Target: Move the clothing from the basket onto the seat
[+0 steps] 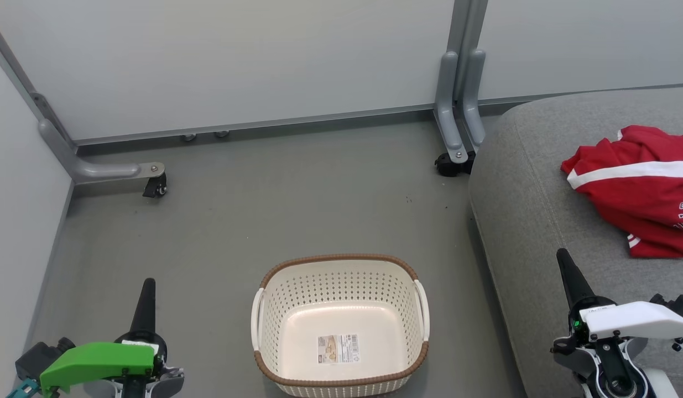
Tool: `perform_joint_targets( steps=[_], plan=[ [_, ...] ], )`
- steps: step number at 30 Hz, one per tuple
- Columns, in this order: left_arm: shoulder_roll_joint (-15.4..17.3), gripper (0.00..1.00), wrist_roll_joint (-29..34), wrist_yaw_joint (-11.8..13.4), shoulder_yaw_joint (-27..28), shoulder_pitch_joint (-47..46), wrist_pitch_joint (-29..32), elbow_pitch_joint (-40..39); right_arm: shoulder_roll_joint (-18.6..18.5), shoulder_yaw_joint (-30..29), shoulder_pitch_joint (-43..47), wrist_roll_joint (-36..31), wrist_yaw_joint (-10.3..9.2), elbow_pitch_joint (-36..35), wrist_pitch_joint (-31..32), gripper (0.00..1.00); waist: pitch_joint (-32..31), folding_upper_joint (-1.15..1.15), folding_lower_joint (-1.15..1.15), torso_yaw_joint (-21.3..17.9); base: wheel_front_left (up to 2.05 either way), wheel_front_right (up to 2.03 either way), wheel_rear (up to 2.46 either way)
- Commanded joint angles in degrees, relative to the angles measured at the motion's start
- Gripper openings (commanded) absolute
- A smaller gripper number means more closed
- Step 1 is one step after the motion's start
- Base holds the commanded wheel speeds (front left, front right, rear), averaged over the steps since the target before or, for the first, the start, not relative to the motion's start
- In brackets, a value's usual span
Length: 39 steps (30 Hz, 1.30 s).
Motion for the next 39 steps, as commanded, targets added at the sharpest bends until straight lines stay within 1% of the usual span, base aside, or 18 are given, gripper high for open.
perform_joint_targets(
  steps=[1,39],
  plan=[
    [0.23,0.0,-1.5,-0.52,0.35,-1.42,0.33,-0.57,0.05,-0.38,-1.37,1.23,0.02,-0.12,0.47,0.0,0.07,0.0,0.0,-0.05,0.0,0.0,0.0],
    [0.3,0.0,-16.16,-2.01,3.21,-3.78,4.7,-0.6,0.88,-2.63,-3.35,14.96,0.02,1.39,4.84,0.0,1.69,0.0,0.0,-1.16,0.0,0.0,0.0]
  ],
)
